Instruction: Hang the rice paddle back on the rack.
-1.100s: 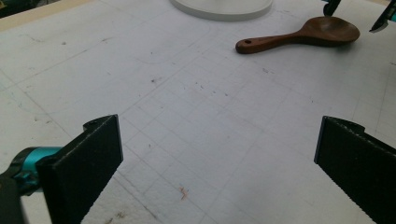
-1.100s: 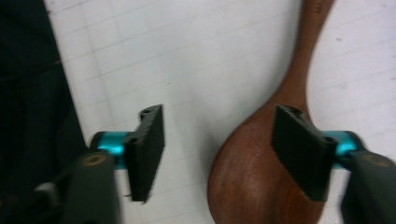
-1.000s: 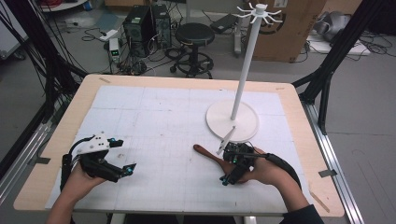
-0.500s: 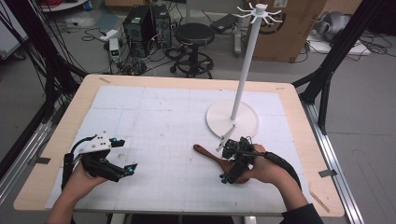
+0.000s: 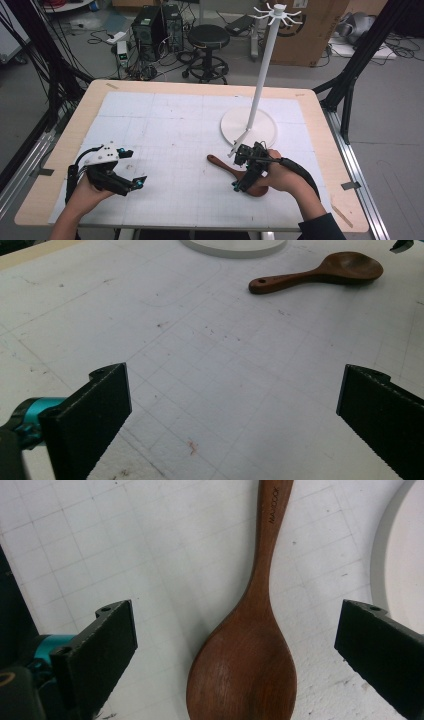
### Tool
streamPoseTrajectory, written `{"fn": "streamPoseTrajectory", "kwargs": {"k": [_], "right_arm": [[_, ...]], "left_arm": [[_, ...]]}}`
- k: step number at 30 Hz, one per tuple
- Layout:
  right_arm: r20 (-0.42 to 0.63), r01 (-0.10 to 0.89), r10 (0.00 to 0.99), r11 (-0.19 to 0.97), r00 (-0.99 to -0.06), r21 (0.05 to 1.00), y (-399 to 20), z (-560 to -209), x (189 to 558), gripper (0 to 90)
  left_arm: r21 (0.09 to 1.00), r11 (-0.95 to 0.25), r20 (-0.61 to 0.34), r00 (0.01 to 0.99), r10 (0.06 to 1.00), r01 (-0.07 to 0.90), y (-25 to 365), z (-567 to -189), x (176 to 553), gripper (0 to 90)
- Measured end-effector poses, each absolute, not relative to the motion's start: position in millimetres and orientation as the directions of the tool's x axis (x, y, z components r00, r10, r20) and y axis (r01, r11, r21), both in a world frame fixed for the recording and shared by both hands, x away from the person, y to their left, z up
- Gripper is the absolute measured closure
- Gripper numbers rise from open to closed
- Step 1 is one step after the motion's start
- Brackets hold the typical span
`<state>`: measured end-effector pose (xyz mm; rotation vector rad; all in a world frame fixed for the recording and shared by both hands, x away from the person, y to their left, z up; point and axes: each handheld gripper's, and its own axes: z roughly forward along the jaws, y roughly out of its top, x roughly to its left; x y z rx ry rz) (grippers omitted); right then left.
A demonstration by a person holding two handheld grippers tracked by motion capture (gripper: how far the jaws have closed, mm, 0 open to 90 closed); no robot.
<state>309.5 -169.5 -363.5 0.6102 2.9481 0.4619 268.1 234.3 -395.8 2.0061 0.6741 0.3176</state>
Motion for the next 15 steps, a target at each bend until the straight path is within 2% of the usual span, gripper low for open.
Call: {"fn": "streamPoseTrajectory", "kwargs": {"k": [15], "right_arm": [[-0.036, 0.368, 0.393, 0.886, -0.919, 0.282, -160.5, -365.2, 315.4, 2.1]], "left_arm": [[0.855, -0.4, -0.036, 0.808, 0.588, 0.329, 234.1, -395.4, 263.9, 1.7]]}}
